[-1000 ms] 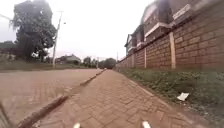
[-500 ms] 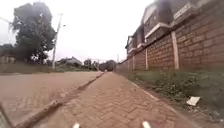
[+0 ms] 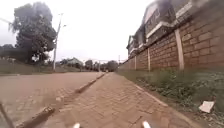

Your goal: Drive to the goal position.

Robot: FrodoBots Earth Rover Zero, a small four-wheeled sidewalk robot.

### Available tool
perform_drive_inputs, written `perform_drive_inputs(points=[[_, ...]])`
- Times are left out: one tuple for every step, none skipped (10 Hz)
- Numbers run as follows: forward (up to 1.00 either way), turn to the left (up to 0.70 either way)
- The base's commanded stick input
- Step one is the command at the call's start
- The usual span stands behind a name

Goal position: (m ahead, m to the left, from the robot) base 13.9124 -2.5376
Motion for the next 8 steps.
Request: perform_drive_inputs(points=[[0.50,0.00],[0.50,0.00],[0.50,0.00],[0.50,0.00],[0.50,0.00],[0.50,0.00],[0.50,0.00],[0.50,0.02]])
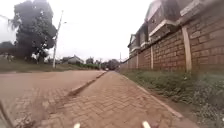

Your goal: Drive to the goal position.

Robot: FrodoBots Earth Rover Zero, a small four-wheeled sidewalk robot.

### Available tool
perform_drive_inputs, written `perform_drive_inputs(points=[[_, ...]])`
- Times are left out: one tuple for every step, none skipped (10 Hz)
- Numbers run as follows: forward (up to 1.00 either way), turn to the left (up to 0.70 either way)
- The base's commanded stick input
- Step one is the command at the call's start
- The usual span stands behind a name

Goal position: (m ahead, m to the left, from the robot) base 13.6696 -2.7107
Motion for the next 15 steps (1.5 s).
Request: perform_drive_inputs(points=[[0.50,0.00],[0.50,0.03],[0.50,0.15],[0.50,0.11],[0.50,0.05],[0.50,0.04],[0.50,0.05],[0.50,0.04],[0.50,0.03],[0.50,0.03],[0.50,0.03],[0.50,0.01],[0.50,0.00],[0.50,0.00],[0.50,0.04]])
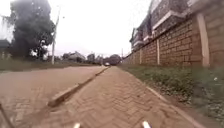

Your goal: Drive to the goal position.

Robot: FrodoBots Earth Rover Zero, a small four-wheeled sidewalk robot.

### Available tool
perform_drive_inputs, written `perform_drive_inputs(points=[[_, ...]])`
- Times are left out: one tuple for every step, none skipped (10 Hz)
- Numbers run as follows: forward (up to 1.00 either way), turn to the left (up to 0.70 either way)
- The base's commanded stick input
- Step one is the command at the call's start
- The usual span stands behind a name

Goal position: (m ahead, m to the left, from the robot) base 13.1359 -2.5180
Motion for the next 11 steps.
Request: perform_drive_inputs(points=[[0.50,0.03],[0.50,0.03],[0.50,0.01],[0.50,0.00],[0.50,0.00],[0.50,0.00],[0.50,0.00],[0.50,0.00],[0.50,0.00],[0.50,0.00],[0.50,0.00]])
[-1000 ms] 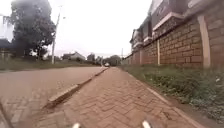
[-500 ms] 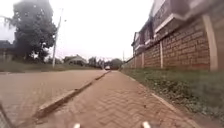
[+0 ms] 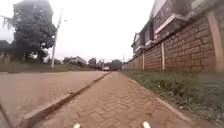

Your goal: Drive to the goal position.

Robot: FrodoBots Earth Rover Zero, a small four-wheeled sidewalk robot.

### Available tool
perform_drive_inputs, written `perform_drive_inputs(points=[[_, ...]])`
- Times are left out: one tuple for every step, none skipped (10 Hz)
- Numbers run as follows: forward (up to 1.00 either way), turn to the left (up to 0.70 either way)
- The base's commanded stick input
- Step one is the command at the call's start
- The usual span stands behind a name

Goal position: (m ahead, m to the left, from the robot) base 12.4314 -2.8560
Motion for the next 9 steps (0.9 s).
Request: perform_drive_inputs(points=[[0.50,0.00],[0.50,0.00],[0.50,0.00],[0.50,0.00],[0.50,0.00],[0.50,0.00],[0.50,0.00],[0.50,0.00],[0.50,0.00]])
